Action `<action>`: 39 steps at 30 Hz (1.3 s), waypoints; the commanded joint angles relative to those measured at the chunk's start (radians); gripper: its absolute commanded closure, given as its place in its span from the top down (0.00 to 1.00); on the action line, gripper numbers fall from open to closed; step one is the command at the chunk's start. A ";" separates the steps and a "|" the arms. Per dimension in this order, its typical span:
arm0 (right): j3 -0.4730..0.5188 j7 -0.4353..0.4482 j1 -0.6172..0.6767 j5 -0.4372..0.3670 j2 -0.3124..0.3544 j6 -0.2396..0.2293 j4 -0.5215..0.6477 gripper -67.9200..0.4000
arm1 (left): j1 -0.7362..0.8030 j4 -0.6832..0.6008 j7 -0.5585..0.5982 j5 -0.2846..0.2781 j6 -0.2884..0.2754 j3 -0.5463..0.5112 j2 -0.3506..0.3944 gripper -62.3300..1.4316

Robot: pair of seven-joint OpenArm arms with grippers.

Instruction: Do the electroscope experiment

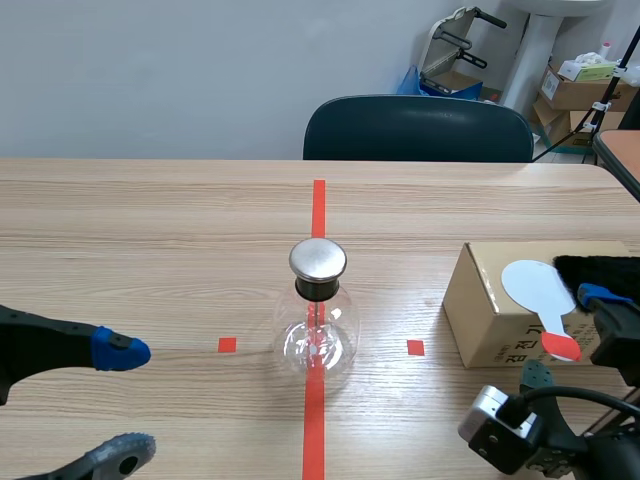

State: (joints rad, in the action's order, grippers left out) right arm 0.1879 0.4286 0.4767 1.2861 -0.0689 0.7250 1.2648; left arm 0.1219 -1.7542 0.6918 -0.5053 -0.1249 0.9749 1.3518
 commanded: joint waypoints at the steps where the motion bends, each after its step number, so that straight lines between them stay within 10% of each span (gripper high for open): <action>1: 0.002 0.003 -0.014 -0.008 0.016 0.045 0.009 1.00 | 0.000 -0.016 0.014 0.000 -0.001 0.000 -0.005 0.59; 39: 0.002 0.003 -0.014 -0.008 0.016 0.045 0.009 1.00 | 0.000 -0.014 -0.001 0.000 0.007 0.000 -0.005 0.59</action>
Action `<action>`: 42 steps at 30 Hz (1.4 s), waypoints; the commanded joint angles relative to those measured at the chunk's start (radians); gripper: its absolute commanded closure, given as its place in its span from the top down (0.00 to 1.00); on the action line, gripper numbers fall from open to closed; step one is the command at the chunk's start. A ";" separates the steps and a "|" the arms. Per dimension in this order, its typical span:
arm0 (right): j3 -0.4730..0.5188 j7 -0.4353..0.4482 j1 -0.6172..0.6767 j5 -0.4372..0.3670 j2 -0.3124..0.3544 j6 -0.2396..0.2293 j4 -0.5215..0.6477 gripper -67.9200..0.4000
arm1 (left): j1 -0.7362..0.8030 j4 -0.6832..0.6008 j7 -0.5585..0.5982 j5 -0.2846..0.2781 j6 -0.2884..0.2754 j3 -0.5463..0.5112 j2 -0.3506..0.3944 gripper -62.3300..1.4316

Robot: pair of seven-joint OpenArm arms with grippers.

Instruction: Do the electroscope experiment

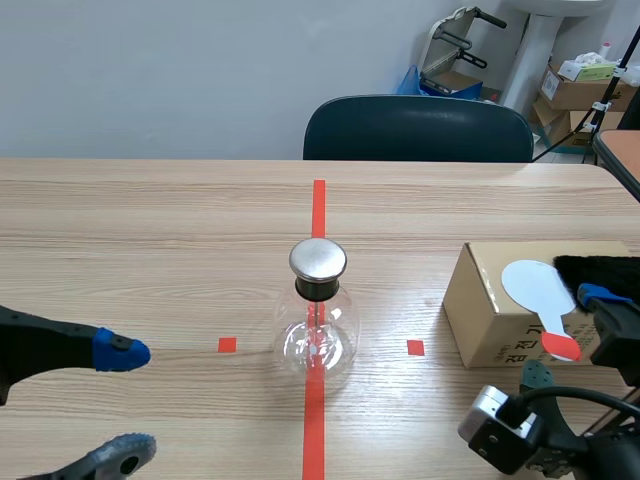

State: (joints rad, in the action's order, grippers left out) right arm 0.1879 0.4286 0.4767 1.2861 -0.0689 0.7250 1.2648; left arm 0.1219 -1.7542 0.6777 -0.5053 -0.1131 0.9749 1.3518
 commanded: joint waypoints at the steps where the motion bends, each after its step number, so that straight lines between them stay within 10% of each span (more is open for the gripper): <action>1: 0.002 0.003 -0.014 -0.008 0.016 0.045 0.009 1.00 | 0.000 -0.014 0.013 0.000 -0.005 0.000 -0.006 0.59; 32: 0.000 -0.007 -0.008 -0.088 0.024 0.042 0.010 1.00 | 0.000 -0.014 0.009 -0.008 0.019 0.000 -0.008 0.59; 42: 0.000 0.058 0.139 -0.185 0.027 -0.093 0.109 1.00 | 0.000 0.023 -0.065 -0.031 0.143 -0.001 -0.082 0.59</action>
State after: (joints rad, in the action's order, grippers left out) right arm 0.1879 0.4732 0.5919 1.1183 -0.0547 0.6258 1.3357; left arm 0.1219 -1.7332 0.6014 -0.5301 0.0269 0.9749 1.2858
